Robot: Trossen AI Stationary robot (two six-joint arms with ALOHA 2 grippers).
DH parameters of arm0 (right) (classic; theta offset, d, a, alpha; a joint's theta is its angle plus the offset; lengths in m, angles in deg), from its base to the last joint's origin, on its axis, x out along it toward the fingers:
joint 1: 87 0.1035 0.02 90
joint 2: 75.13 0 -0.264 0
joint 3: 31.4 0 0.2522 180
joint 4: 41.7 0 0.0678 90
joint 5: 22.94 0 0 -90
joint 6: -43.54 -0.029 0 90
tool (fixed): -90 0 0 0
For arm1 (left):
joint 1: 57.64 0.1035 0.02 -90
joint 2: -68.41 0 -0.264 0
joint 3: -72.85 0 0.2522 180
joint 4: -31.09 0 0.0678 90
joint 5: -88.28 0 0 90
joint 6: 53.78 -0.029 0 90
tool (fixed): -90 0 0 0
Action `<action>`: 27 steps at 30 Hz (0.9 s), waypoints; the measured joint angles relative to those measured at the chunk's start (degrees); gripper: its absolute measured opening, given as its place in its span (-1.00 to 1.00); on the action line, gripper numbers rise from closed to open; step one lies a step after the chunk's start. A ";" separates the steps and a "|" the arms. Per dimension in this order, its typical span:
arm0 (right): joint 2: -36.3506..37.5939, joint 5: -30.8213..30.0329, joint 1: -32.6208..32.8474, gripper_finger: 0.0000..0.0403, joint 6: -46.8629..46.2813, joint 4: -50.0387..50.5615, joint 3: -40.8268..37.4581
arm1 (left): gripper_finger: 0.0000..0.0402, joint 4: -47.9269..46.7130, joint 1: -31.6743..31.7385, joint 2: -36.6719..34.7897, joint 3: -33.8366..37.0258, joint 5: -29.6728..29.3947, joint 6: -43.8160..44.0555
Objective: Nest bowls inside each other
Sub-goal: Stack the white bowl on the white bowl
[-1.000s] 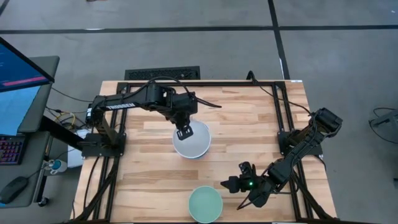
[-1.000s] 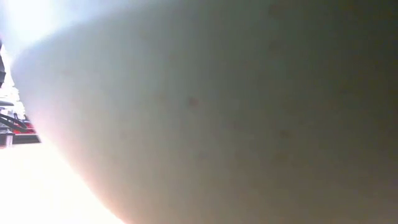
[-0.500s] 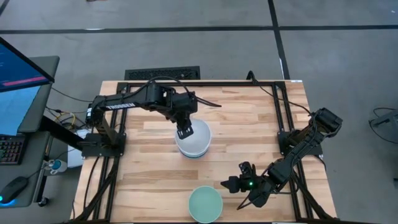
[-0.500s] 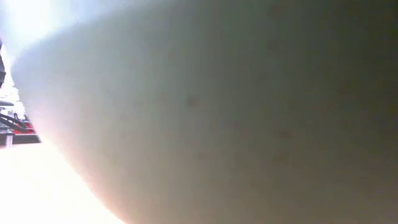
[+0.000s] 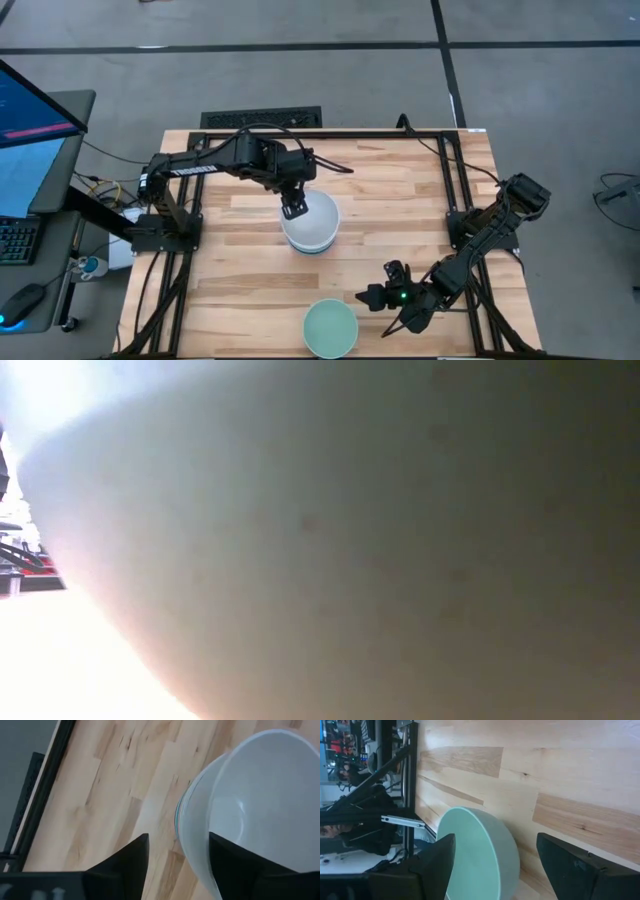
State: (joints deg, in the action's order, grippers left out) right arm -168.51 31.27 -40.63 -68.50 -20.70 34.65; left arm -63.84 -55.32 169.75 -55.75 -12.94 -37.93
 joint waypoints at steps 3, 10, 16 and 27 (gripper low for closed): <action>0.00 0.00 0.00 0.50 0.01 0.02 0.00 | -0.12 -0.15 -0.02 0.00 0.00 0.33 -0.02; 0.00 0.00 -0.11 0.50 0.02 0.07 0.00 | -0.27 -0.60 0.00 0.00 -2.09 1.65 -0.08; 0.00 0.04 -0.72 0.50 0.01 0.08 0.00 | -0.60 -0.59 0.33 0.00 -2.75 2.35 -0.19; 0.00 0.04 -0.66 0.50 -0.03 0.02 0.00 | -0.97 -0.24 0.33 -0.01 2.05 1.58 0.25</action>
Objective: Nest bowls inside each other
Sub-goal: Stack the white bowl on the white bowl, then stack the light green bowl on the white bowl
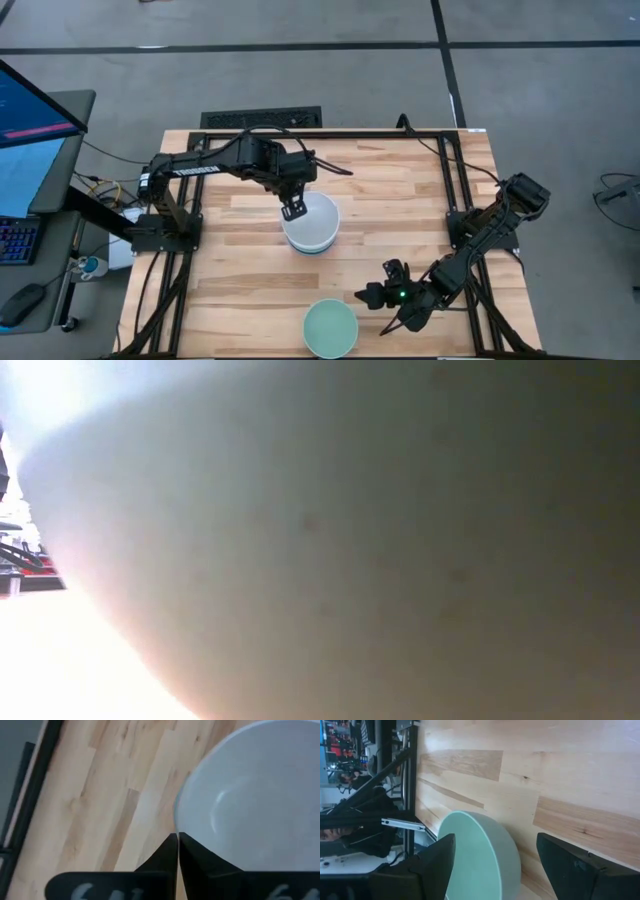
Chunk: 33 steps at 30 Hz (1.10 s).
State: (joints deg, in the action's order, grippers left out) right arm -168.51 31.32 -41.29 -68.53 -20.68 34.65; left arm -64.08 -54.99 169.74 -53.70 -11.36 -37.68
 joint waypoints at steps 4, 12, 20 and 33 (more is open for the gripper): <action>0.00 0.09 0.00 0.50 -0.02 -0.02 0.00 | -0.96 0.00 0.00 -0.22 0.06 -2.21 0.42; 0.00 0.53 0.00 0.50 1.51 -0.88 0.00 | -0.95 2.78 -2.88 -6.71 0.09 -4.02 1.02; 4.16 -0.59 -1.80 0.50 16.25 -9.66 -0.04 | -0.95 15.63 -5.29 -23.17 3.70 -4.65 1.12; 10.36 15.43 -2.71 0.50 11.85 5.08 -0.07 | -0.95 19.96 -10.87 -41.52 31.56 -8.30 12.25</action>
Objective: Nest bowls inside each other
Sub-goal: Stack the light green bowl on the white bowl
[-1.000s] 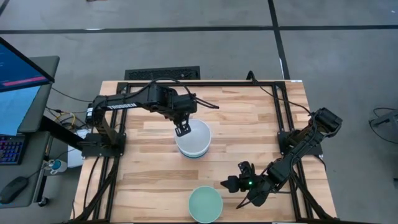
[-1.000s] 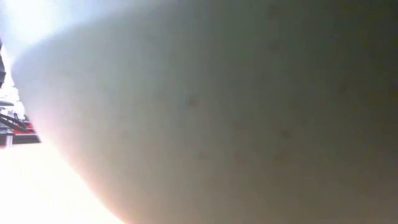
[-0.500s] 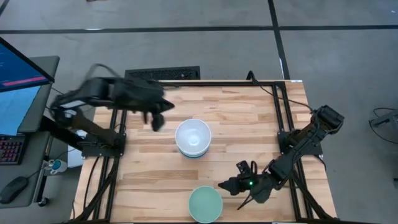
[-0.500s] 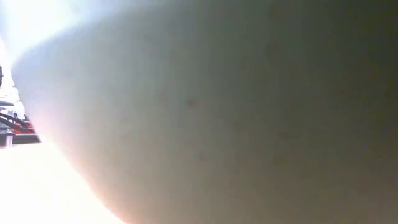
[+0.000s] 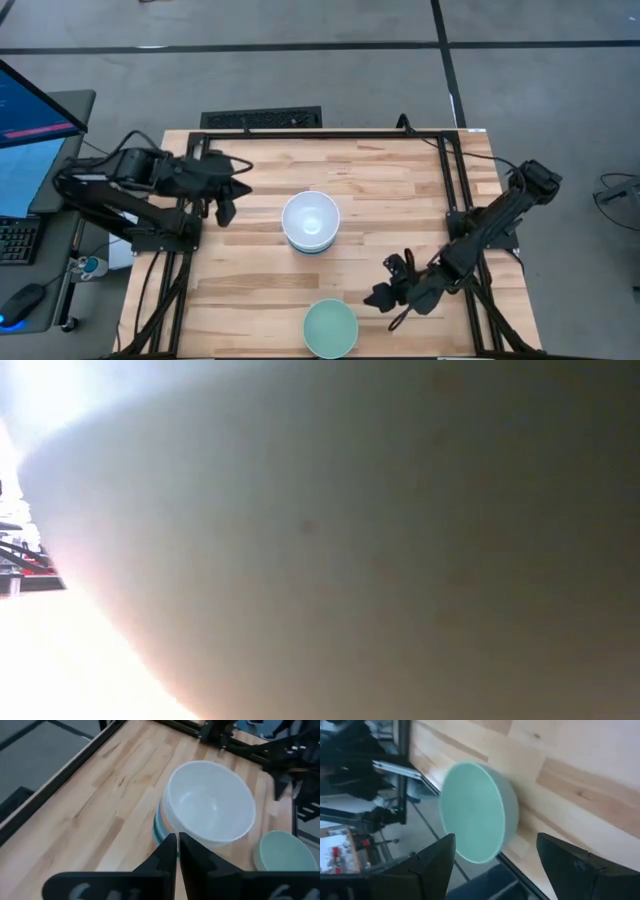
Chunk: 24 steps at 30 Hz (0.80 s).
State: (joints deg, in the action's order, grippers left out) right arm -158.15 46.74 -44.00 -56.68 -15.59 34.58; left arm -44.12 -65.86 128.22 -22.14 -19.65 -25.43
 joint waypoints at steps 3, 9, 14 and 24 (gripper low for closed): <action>-1.53 2.33 -0.36 0.50 -0.76 0.12 0.62 | -0.95 0.60 -2.10 -3.11 3.44 -2.18 2.68; -9.22 10.72 -3.72 0.50 2.34 1.71 4.87 | -0.95 1.09 -4.74 -7.01 6.50 -5.98 6.17; -15.19 14.21 -4.95 0.50 3.24 3.02 7.99 | -0.95 0.85 -5.57 -7.77 6.75 -6.41 7.05; -22.10 17.40 -4.30 0.50 2.75 2.30 12.55 | -0.95 -1.27 -5.70 -7.66 6.76 -6.48 6.96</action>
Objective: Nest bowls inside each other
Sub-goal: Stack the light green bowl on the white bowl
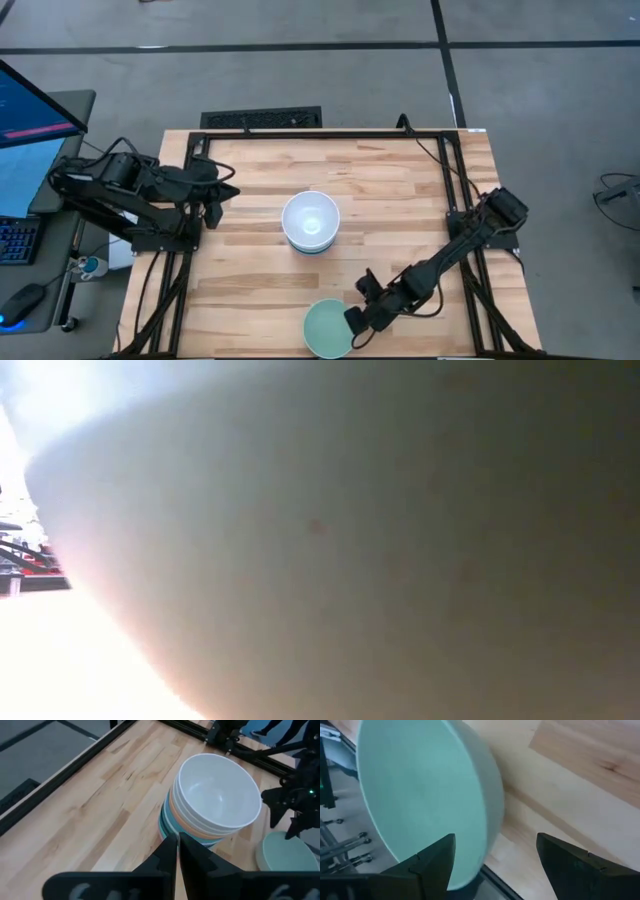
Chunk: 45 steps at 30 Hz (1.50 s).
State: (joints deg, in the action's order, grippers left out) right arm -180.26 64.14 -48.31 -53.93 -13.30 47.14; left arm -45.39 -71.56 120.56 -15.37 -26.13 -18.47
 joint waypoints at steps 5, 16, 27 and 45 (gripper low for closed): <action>-1.15 0.04 -0.62 0.47 0.76 1.46 1.99 | -0.95 -0.83 0.00 -0.01 -0.01 -0.01 0.18; -1.15 -0.15 -1.33 -0.44 1.99 1.62 2.34 | -0.95 -0.85 0.00 -0.01 -0.01 -0.32 0.42; -1.15 -2.40 -1.29 -0.91 1.98 1.67 2.25 | -0.95 -0.79 0.00 -0.01 0.00 -0.45 0.44; -0.91 -9.38 -2.54 -0.95 17.23 70.09 56.63 | -0.95 -0.78 0.00 -0.01 -0.01 -1.32 -0.30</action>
State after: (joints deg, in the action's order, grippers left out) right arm -181.17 54.76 -50.85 -36.70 56.80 103.77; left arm -46.17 -71.56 120.55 -15.38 -27.45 -18.77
